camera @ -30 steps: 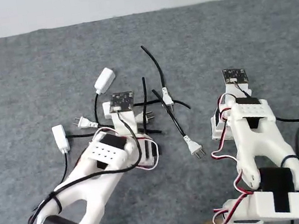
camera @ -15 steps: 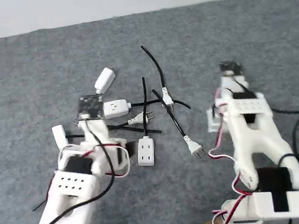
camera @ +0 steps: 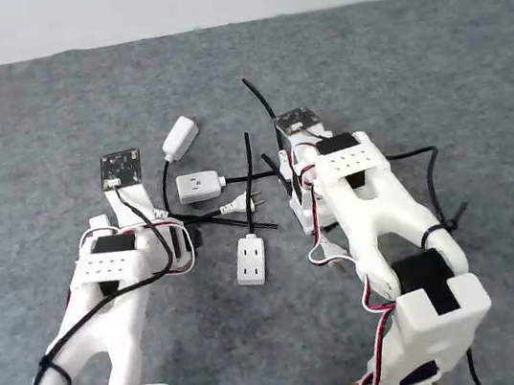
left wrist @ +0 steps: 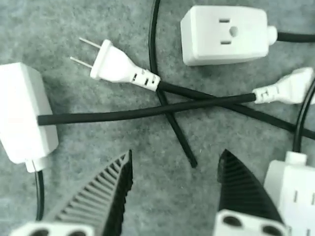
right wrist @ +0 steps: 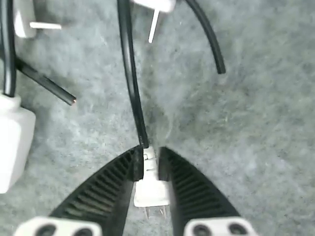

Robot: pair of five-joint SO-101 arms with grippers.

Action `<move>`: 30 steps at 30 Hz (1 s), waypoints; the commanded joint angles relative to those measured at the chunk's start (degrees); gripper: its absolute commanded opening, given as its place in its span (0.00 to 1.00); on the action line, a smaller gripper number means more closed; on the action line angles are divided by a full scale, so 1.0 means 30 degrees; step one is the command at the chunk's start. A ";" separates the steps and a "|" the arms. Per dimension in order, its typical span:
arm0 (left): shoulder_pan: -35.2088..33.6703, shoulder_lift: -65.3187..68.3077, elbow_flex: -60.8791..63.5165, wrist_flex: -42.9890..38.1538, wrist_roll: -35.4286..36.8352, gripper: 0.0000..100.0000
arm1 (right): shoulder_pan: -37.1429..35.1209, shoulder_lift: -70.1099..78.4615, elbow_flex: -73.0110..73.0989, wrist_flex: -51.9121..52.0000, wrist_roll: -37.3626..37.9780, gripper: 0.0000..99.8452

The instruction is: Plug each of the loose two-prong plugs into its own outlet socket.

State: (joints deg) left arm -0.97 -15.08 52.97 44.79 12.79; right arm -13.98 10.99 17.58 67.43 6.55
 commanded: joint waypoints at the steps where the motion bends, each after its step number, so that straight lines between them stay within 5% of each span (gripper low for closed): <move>1: -0.0029 0.0088 -0.0982 -0.0440 -0.0147 0.26 | -0.0190 -0.0337 -0.0791 0.0190 0.0322 0.09; 17: 0.0059 0.0264 -0.0952 -0.0527 -0.0176 0.26 | -0.0601 0.1802 -0.0381 0.0249 0.2462 0.12; 30: 0.0293 0.0264 -0.0923 -0.0527 -0.0762 0.26 | -0.0103 0.1538 0.0293 0.0278 0.2374 0.01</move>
State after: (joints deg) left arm -1.05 -14.20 52.62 44.79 11.03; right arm -14.59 16.26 17.67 67.34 13.58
